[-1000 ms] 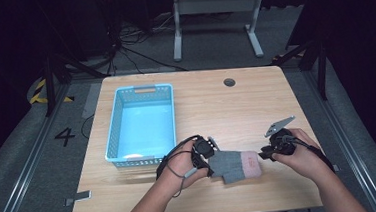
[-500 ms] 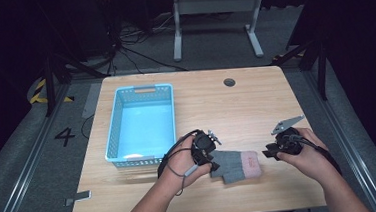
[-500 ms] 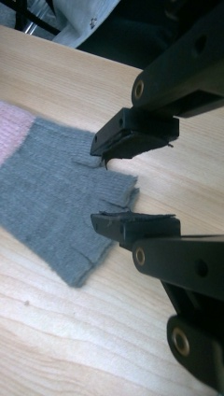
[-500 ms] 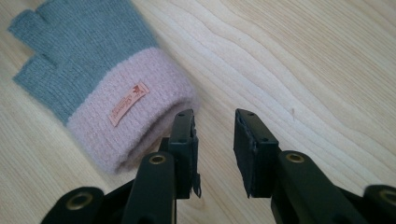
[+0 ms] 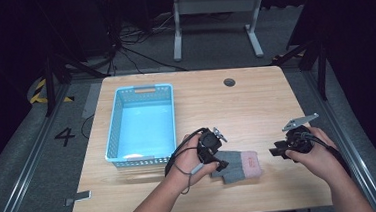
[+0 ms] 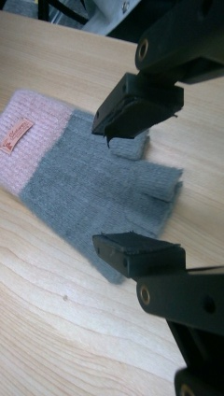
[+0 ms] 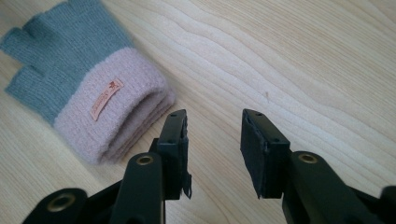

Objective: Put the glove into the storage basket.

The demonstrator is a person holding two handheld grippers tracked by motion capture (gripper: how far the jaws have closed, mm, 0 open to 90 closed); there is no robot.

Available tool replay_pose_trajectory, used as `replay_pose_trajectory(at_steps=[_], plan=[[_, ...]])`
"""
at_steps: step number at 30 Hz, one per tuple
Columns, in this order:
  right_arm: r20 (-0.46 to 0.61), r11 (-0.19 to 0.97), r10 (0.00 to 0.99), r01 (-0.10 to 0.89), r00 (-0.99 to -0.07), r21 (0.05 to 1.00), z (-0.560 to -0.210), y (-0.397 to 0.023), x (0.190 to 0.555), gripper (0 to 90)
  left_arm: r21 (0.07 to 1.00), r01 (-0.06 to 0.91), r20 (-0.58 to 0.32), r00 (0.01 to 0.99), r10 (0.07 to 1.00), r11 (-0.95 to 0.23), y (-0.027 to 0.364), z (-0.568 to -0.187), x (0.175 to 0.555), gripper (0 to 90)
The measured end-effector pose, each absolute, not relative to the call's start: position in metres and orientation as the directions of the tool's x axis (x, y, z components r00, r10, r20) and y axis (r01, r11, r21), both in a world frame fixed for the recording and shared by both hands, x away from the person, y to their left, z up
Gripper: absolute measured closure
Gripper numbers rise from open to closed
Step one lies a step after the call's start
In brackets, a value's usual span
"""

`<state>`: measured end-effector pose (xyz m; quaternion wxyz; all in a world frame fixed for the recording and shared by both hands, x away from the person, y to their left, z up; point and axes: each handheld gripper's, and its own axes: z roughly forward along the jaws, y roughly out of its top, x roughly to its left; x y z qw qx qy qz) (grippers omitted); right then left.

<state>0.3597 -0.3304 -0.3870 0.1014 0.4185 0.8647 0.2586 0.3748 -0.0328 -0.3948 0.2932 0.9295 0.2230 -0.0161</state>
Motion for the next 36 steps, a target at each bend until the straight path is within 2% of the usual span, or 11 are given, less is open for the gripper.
replay_pose_trajectory(at_steps=[2,4,12,15,30,36], plan=[[0.046,0.509,0.78,0.675,-0.624,0.535,-0.387,-0.332,0.358,61.4,0.542,0.402,-0.128,0.908,0.4,-0.738,-0.037,-0.397,0.374,34.6],[0.049,0.504,0.781,0.675,-0.622,0.539,-0.386,-0.333,0.358,61.2,0.536,0.385,-0.115,0.915,0.387,-0.751,-0.042,-0.4,0.373,33.6],[0.069,0.49,0.78,0.676,-0.622,0.55,-0.385,-0.336,0.352,59.9,0.528,0.369,-0.122,0.924,0.361,-0.765,-0.057,-0.414,0.375,25.8],[0.084,0.487,0.775,0.676,-0.627,0.553,-0.385,-0.337,0.351,59.9,0.529,0.346,-0.108,0.933,0.342,-0.775,-0.062,-0.421,0.375,17.7],[0.098,0.49,0.767,0.678,-0.634,0.548,-0.388,-0.335,0.352,59.4,0.5,0.335,-0.097,0.938,0.333,-0.798,-0.072,-0.438,0.38,16.5],[0.108,0.493,0.759,0.676,-0.642,0.548,-0.389,-0.333,0.353,58.8,0.474,0.31,-0.048,0.944,0.327,-0.824,-0.078,-0.441,0.376,13.7]])
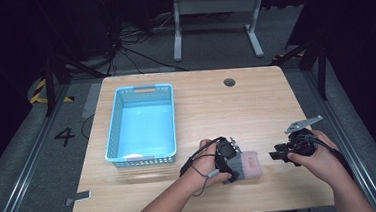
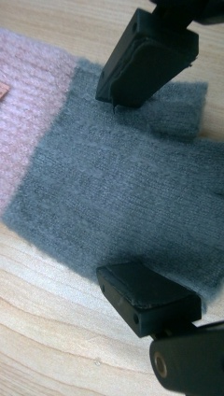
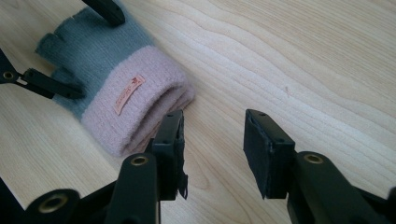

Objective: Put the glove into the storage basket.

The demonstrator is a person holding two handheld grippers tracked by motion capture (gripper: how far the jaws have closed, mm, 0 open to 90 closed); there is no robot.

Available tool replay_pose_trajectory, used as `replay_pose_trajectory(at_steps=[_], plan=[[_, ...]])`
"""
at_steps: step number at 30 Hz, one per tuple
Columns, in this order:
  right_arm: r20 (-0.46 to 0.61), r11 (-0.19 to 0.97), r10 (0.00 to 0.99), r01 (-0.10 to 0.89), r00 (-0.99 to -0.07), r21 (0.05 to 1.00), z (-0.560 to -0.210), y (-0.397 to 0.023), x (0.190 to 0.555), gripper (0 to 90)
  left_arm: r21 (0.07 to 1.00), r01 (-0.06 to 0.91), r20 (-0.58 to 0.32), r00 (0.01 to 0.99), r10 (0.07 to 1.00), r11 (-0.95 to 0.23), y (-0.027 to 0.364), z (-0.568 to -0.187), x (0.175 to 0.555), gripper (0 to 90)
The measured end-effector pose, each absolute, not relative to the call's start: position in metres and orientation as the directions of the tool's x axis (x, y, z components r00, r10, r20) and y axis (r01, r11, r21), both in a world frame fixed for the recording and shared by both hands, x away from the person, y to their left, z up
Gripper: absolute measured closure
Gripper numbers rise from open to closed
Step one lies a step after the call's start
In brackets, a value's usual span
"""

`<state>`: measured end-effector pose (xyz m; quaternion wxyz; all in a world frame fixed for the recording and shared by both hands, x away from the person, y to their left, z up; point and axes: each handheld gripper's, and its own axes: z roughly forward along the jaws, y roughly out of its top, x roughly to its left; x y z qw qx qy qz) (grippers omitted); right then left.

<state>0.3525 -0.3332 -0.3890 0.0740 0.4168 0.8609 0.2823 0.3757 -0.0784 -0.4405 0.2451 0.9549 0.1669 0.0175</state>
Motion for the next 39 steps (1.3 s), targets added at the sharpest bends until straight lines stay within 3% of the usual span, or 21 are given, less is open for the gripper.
replay_pose_trajectory(at_steps=[25,29,32,35,39], plan=[[0.115,0.489,0.751,0.664,-0.651,0.566,-0.3897,-0.3326,0.3534,58.0,0.437,0.315,-0.026,0.941,0.339,-0.843,-0.0842,-0.4396,0.3731,19.7],[0.114,0.491,0.749,0.663,-0.652,0.566,-0.3901,-0.332,0.3537,58.0,0.422,0.32,-0.029,0.94,0.34,-0.848,-0.0851,-0.4355,0.3738,35.8],[0.113,0.492,0.749,0.663,-0.653,0.565,-0.3904,-0.332,0.3538,58.0,0.411,0.316,-0.03,0.942,0.334,-0.855,-0.0867,-0.4332,0.3744,40.9],[0.114,0.489,0.75,0.662,-0.651,0.568,-0.3904,-0.3325,0.3538,57.9,0.425,0.326,-0.041,0.939,0.342,-0.845,-0.0849,-0.4327,0.3755,54.3],[0.114,0.487,0.752,0.664,-0.649,0.568,-0.3907,-0.3336,0.3543,58.0,0.445,0.34,-0.053,0.933,0.355,-0.829,-0.0817,-0.4331,0.3785,62.2]])
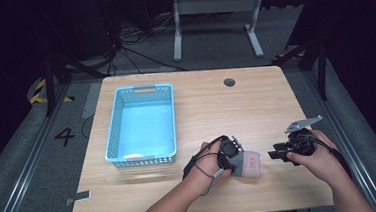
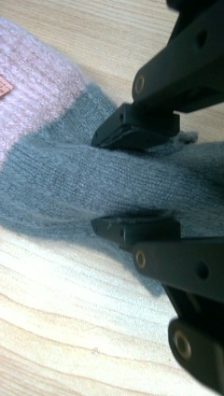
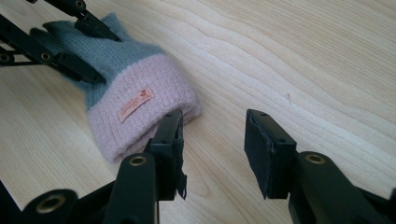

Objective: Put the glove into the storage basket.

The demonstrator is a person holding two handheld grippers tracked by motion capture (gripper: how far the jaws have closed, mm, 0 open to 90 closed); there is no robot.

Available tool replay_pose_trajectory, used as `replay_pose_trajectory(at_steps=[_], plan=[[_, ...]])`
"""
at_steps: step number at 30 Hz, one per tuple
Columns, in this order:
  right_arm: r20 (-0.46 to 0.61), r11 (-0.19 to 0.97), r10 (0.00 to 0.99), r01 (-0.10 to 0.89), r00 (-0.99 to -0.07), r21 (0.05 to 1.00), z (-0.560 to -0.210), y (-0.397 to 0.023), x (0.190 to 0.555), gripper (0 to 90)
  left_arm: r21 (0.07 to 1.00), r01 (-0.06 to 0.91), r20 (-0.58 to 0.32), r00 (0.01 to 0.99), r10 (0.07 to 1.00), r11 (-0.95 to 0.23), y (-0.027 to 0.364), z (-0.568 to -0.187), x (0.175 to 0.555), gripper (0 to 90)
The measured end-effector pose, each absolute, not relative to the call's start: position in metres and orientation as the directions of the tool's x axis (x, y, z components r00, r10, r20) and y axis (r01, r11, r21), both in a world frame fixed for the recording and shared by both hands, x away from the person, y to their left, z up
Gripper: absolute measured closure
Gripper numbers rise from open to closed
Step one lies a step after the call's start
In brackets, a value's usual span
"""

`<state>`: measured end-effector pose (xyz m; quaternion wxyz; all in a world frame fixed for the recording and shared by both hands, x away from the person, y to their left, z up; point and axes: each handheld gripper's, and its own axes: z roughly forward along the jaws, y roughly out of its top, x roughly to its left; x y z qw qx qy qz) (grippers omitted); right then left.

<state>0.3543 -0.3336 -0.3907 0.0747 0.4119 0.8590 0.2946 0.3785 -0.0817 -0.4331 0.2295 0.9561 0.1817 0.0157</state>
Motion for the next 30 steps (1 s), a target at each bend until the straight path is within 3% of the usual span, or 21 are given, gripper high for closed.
replay_pose_trajectory(at_steps=[7,16,30], plan=[[0.118,0.482,0.752,0.663,-0.649,0.572,-0.39,-0.335,0.356,57.9,0.463,0.346,-0.082,0.933,0.35,-0.816,-0.077,-0.43,0.381,67.7],[0.122,0.476,0.749,0.657,-0.651,0.584,-0.387,-0.335,0.362,58.0,0.475,0.328,-0.073,0.94,0.334,-0.817,-0.065,-0.41,0.374,67.8],[0.124,0.501,0.728,0.646,-0.675,0.575,-0.39,-0.323,0.379,58.0,0.512,0.363,-0.072,0.921,0.382,-0.778,-0.02,-0.375,0.371,67.5]])
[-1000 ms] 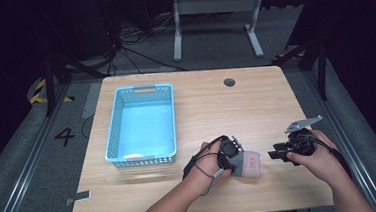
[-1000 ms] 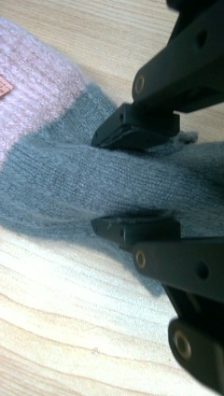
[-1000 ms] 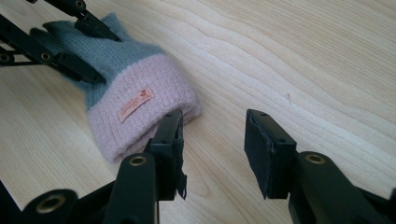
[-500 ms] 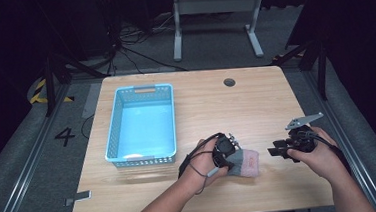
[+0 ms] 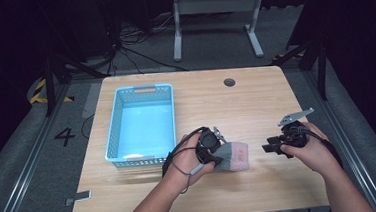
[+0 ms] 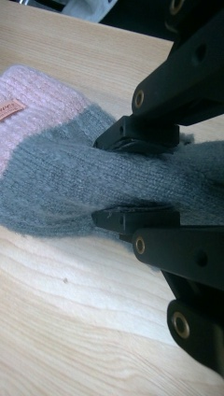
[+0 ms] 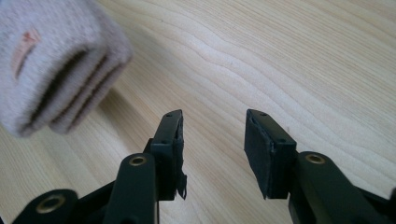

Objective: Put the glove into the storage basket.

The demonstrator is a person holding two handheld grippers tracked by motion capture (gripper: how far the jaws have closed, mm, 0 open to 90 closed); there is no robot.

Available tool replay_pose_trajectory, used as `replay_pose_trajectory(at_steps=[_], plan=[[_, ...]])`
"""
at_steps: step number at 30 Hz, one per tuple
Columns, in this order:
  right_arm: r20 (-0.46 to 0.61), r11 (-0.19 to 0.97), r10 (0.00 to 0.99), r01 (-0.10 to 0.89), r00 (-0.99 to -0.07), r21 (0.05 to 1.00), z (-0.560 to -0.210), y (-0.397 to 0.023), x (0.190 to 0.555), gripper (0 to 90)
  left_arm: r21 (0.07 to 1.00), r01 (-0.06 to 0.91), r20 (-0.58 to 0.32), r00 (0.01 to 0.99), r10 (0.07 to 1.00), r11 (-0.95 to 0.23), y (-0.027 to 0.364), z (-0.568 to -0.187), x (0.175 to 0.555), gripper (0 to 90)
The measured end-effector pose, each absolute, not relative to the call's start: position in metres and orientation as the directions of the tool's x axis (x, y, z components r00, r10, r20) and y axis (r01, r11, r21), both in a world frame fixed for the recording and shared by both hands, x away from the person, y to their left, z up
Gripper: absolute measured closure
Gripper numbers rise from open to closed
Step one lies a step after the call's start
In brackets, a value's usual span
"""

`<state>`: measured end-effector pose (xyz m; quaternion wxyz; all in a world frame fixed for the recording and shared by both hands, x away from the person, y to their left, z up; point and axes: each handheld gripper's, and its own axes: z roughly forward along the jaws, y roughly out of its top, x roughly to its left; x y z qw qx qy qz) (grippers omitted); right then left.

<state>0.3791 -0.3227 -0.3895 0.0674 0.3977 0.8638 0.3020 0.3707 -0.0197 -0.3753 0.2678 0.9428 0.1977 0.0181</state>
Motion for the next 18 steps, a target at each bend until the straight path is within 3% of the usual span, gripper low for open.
replay_pose_trajectory(at_steps=[18], plan=[[0.135,0.518,0.7,0.629,-0.701,0.58,-0.389,-0.309,0.4,57.9,0.554,0.404,-0.054,0.89,0.454,-0.728,0.024,-0.348,0.372,67.2]])
